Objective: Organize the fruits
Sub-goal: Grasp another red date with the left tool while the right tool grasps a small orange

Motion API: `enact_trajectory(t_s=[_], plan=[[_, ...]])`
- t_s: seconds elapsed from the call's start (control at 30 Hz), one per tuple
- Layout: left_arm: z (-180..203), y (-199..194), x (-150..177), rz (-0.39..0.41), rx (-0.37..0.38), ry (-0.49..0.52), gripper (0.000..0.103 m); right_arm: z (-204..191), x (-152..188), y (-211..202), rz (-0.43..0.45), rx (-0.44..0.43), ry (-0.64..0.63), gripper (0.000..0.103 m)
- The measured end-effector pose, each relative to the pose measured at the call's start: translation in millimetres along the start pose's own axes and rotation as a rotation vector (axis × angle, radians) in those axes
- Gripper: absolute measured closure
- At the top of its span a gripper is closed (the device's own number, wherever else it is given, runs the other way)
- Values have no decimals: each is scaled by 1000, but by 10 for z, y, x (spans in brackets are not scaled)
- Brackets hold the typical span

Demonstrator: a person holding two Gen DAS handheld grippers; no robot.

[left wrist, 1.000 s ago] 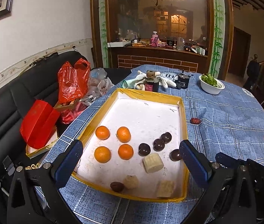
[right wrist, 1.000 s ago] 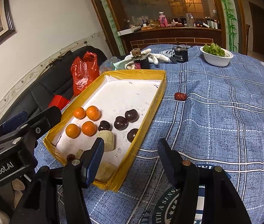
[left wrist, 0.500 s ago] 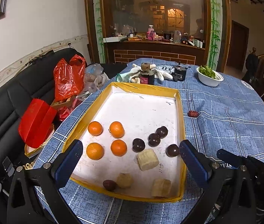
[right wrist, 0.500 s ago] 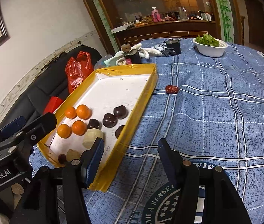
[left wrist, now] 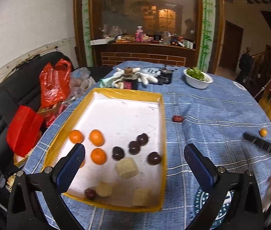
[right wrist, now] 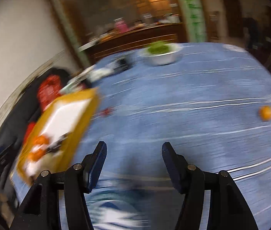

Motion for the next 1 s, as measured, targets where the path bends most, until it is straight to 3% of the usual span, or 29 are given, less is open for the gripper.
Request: enact_trajectory(t_s=[0.13, 0.27, 0.4, 0.5, 0.57, 0.63, 0.77, 0.83, 0.9, 0.97, 1.0], plan=[[142, 46, 41, -8, 38, 11, 0, 1300, -30, -109, -3, 187, 144, 39], [304, 159, 101, -51, 67, 21, 0, 1913, -12, -32, -8, 184, 277, 39], [413, 302, 159, -99, 70, 40, 0, 2062, -12, 214, -37, 166, 300, 39], [503, 398, 131, -112, 86, 54, 0, 2064, 17, 359, -77, 199, 262, 39], [594, 483, 100, -132, 114, 65, 0, 2060, 55, 406, -90, 236, 230, 46], [730, 599, 36, -147, 152, 77, 0, 2076, 91, 389, -102, 282, 199, 67], [1009, 959, -88, -184, 167, 134, 2, 2122, 99, 342, -90, 276, 205, 67], [1171, 1214, -112, -225, 165, 178, 12, 2118, 88, 291, -69, 258, 215, 67], [1270, 1455, -76, -307, 166, 195, 38, 2099, 61, 221, -40, 239, 218, 67], [1280, 1711, -40, -396, 151, 162, 54, 2070, 15, 202, -24, 227, 214, 67], [1269, 1820, -30, -425, 139, 145, 54, 2047, 7, 196, -19, 219, 210, 67]])
Point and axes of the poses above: each gripper's, at about its wrist camera, not at the fingertips, and y roughly the way its jaws point, z to its right, x to its underside, the point moved 10 cm from there along y, roughly the way its jaws point, and after that the axes turned 13 degrees about -y, right-handed, at the moved point
